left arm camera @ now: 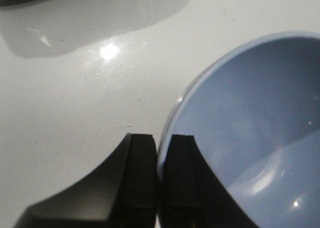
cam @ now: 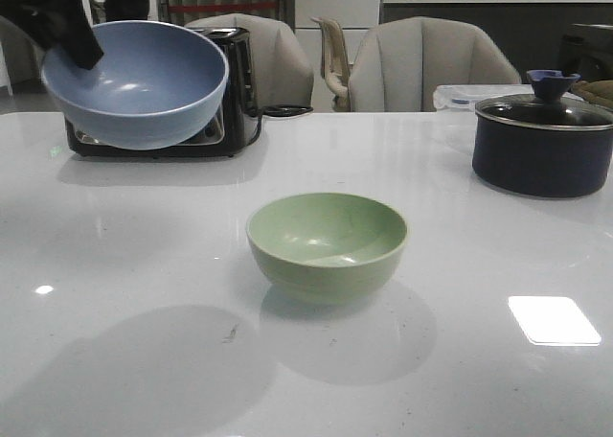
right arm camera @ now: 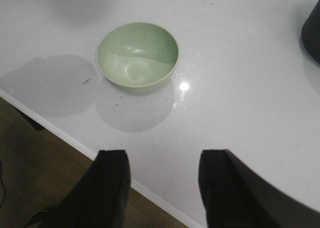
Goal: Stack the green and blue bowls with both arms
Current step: 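Lift the blue bowl with the left gripper toward the green bowl, then lower the blue bowl into the green bowl with the left gripper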
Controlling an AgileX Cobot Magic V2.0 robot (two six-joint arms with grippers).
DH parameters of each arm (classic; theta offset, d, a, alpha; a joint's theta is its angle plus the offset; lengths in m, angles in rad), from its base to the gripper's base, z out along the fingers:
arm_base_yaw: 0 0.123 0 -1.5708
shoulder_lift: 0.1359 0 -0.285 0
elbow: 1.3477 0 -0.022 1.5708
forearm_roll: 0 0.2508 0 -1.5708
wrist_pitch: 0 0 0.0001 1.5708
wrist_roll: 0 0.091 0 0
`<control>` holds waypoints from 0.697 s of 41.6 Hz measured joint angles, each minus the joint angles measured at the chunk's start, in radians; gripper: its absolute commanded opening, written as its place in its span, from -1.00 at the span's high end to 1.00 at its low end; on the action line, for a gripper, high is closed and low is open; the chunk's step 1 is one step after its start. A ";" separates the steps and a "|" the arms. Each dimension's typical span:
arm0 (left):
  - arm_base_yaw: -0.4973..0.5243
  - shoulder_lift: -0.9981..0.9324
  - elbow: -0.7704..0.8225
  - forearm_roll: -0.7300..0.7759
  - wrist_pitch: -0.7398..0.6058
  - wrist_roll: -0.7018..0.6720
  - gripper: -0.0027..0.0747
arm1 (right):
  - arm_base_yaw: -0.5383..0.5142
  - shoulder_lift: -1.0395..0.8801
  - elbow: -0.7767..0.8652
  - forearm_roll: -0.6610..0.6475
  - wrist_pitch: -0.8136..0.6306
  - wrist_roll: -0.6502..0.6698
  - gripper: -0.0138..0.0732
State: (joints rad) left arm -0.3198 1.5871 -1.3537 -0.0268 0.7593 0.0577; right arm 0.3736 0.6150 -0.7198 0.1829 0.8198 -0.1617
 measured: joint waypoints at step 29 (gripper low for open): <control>-0.274 0.157 0.003 -0.060 -0.157 0.000 0.67 | 0.000 0.000 0.000 0.000 0.000 0.000 -0.34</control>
State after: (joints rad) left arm -0.5934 1.7445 -1.3502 -0.0870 0.6026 0.0577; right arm 0.3736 0.6150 -0.7198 0.1829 0.8198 -0.1617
